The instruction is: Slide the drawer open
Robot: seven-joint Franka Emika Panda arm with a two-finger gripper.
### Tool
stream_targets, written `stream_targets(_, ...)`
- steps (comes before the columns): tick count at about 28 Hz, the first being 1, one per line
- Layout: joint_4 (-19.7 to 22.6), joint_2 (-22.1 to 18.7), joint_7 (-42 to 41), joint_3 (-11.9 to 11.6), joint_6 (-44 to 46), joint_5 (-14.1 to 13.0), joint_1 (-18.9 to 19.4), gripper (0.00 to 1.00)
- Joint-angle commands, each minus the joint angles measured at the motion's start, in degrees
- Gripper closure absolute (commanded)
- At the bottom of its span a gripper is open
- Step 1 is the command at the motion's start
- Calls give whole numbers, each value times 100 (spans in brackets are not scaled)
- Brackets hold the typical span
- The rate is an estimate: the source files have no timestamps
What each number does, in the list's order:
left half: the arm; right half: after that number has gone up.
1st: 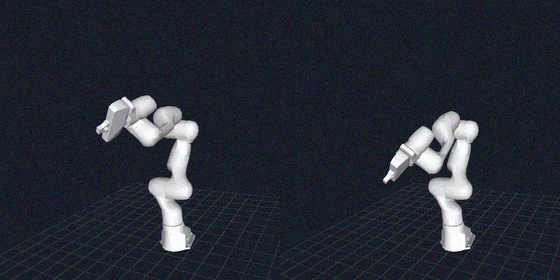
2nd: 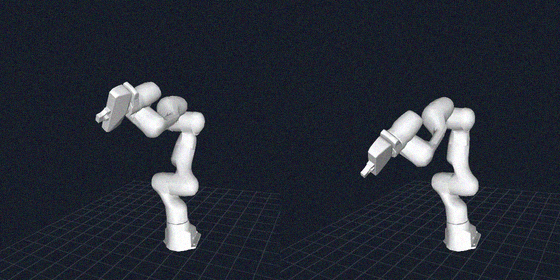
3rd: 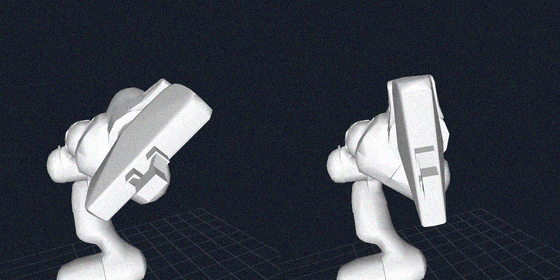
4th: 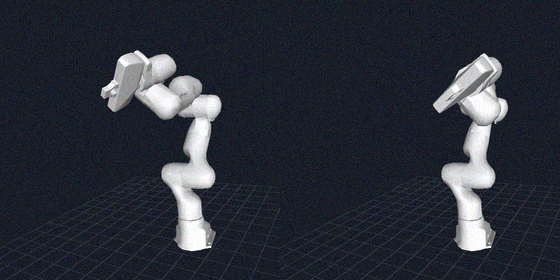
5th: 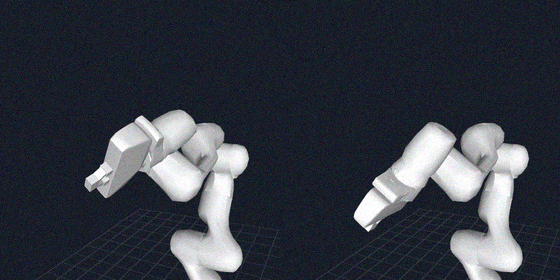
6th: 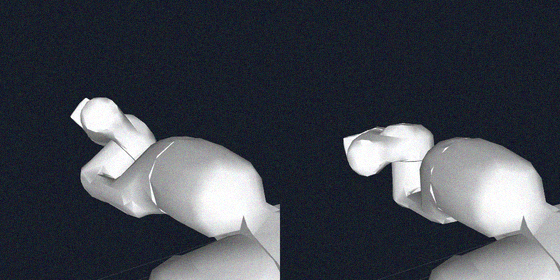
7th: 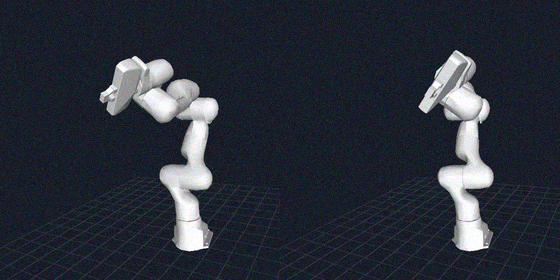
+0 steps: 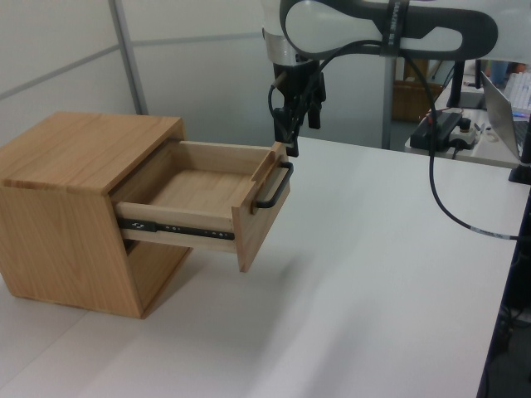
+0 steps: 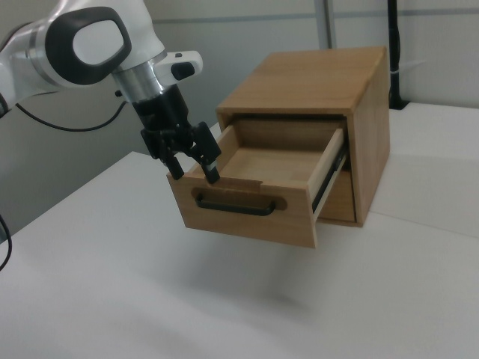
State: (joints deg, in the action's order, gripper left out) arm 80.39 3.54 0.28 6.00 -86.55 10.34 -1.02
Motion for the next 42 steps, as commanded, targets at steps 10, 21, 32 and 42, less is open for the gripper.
stream_targets(10, -24, 33, -221, -90, -55, -604, -21, 0)
stream_targets(21, -32, -72, -309, -99, 121, -604, -21, 0)
stream_targets(32, -41, -151, -256, -99, 446, -656, -21, 0)
stream_targets(42, -41, -160, -282, -116, 446, -841, -21, 0)
